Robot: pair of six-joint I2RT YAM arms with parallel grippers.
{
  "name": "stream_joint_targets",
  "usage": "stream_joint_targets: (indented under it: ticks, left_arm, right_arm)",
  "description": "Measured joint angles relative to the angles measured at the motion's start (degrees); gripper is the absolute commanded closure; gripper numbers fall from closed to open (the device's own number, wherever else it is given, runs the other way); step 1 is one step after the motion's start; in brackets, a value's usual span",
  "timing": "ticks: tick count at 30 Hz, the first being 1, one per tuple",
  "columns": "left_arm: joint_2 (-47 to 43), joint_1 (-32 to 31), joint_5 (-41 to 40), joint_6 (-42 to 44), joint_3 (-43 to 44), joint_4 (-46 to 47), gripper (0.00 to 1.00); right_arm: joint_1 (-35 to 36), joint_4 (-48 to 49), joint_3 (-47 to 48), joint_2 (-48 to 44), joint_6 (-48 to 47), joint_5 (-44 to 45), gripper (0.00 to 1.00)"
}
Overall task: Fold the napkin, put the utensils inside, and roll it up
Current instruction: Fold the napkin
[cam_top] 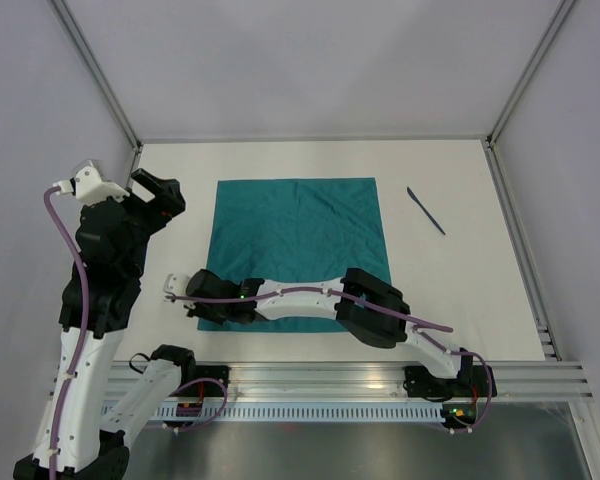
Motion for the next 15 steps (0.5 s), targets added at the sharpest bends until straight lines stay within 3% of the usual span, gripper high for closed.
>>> stream_joint_targets:
  ticks: [7,10,11,15]
  left_arm:
    - [0.5,0.0,0.0,0.0,0.0,0.0,0.03]
    - [0.5,0.0,0.0,0.0,0.0,0.0,0.03]
    - [0.5,0.0,0.0,0.0,0.0,0.1,0.03]
    - [0.5,0.0,0.0,0.0,0.0,0.1,0.03]
  right_arm:
    - [-1.4,-0.5,0.0,-1.9,-0.2,0.0,1.0]
    - [-1.9,-0.7,0.0,-2.1,0.1,-0.6,0.88]
    - [-1.9,-1.0,0.0,-2.1,0.3,-1.1,0.8]
    - [-1.7,-3.2,2.1,-1.7,1.0,-2.9,0.69]
